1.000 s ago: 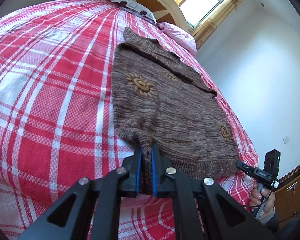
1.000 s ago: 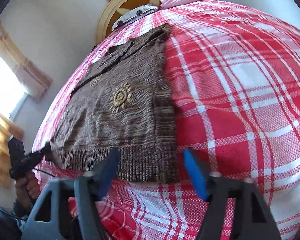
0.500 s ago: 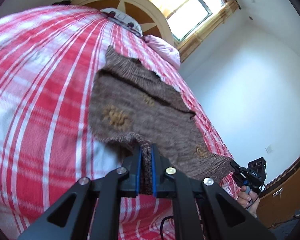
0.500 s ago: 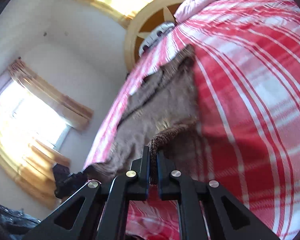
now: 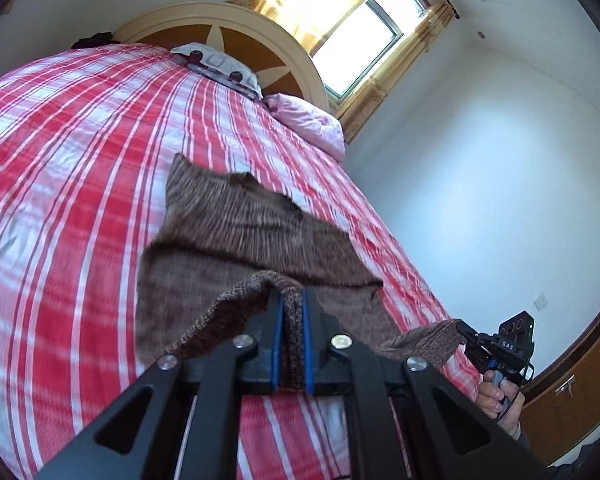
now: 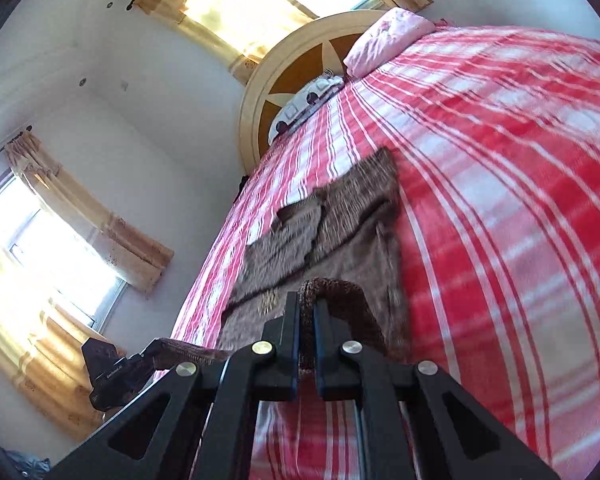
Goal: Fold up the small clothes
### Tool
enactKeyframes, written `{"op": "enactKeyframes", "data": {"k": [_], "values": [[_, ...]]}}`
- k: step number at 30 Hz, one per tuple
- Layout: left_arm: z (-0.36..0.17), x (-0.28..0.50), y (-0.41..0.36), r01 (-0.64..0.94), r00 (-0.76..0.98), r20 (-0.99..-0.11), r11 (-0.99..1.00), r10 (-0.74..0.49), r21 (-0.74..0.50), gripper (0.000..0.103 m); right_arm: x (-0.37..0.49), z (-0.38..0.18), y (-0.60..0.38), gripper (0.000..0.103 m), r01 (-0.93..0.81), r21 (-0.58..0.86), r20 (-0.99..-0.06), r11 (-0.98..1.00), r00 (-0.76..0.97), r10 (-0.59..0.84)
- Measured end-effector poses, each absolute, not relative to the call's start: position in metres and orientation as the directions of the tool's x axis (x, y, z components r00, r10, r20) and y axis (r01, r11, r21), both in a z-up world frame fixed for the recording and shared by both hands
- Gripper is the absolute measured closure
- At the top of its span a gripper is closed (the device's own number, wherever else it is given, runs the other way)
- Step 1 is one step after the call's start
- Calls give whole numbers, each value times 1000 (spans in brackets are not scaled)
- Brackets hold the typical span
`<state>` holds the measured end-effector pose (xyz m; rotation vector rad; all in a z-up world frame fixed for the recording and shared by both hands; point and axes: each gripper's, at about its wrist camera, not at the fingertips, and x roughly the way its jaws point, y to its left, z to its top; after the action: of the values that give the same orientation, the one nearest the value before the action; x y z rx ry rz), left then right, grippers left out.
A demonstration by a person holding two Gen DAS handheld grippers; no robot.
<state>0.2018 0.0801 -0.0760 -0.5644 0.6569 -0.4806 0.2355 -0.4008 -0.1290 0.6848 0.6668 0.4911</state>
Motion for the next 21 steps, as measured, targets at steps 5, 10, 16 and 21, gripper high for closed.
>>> {"op": "enactKeyframes", "data": {"k": [5,10,16,21], "values": [[-75,241,83,216,696,-423,731,-580,-647,95,277,-121,-397,98,-197,714,-391,672,684,616],[-70,275,84,212,707,-419,736,-569,-643,95,323,-109,-389,98,-204,711,-391,673,681,619],[-69,316,95,186,732,-419,749,-538,-636,95,381,-94,-378,98,-221,692,-393,687,683,616],[-82,355,96,149,726,-461,771,-511,-619,95,432,-95,-365,98,-214,685,-418,697,668,615]]}}
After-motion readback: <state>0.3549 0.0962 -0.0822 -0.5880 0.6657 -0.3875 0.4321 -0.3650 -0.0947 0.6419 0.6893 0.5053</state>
